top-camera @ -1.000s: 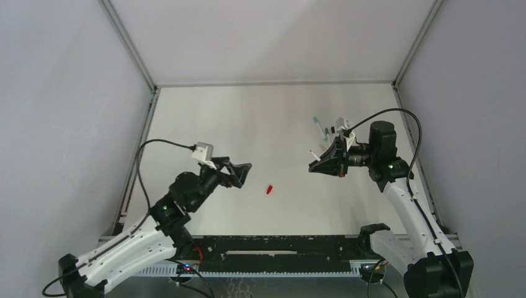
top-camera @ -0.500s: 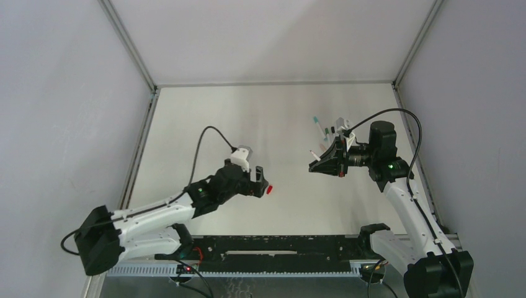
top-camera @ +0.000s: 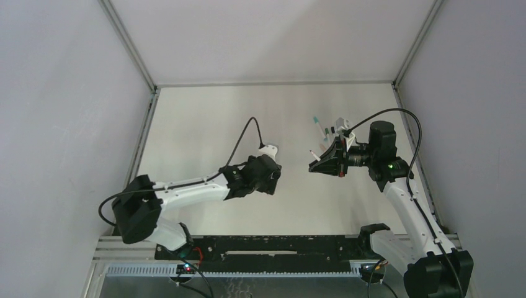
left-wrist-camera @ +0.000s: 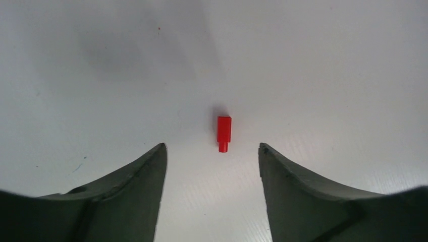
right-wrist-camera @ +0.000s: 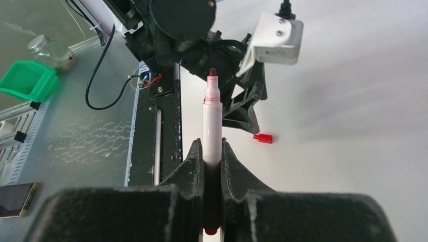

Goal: Insert the pens into the pen caps
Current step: Insert the pen cap onto the pen.

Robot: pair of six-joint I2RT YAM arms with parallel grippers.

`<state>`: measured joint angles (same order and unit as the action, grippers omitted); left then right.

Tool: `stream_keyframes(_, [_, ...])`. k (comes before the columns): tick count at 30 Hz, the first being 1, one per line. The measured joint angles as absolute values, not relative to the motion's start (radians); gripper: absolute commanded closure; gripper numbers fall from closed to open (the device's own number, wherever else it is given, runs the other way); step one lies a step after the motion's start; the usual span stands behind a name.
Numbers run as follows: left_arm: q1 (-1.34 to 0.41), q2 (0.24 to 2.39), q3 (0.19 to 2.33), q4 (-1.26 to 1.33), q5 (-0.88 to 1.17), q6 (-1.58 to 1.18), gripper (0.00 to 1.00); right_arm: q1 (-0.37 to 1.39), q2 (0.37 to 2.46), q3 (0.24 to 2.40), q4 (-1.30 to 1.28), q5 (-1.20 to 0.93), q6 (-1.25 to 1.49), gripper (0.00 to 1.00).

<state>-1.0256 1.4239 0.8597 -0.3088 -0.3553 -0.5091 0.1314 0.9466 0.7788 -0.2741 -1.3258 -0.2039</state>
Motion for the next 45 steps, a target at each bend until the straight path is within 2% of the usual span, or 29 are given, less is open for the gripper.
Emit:
stream_keyframes(4, [-1.026,1.497,0.921,-0.361,-0.333,-0.496,0.40,0.131,0.947,0.779,-0.274,-1.326,-0.204,1.00])
stream_keyframes(15, [-1.018,1.698,1.066,-0.464,-0.239,-0.430,0.54,0.131,0.947,0.779,-0.274,-1.326,-0.204,1.00])
stream_keyframes(20, [-0.994,1.741,1.089,-0.492,-0.201,-0.409,0.57,0.131,0.947,0.779,-0.274,-1.326,-0.204,1.00])
stream_keyframes(24, [-0.982,1.770,1.111,-0.506,-0.177,-0.393,0.65,0.131,0.947,0.779,-0.274,-1.326,-0.204,1.00])
stream_keyframes(31, [-0.976,1.823,1.149,-0.532,-0.152,-0.379,0.71,0.131,0.947,0.779,-0.274,-1.326,-0.204,1.00])
stream_keyframes(39, [-0.973,1.840,1.171,-0.550,-0.140,-0.363,1.00,0.131,0.947,0.779,-0.274,-1.326,-0.204,1.00])
stream_keyframes(45, [-0.973,1.830,1.166,-0.545,-0.141,-0.360,1.00,0.131,0.947,0.779,-0.274,-1.326,-0.204,1.00])
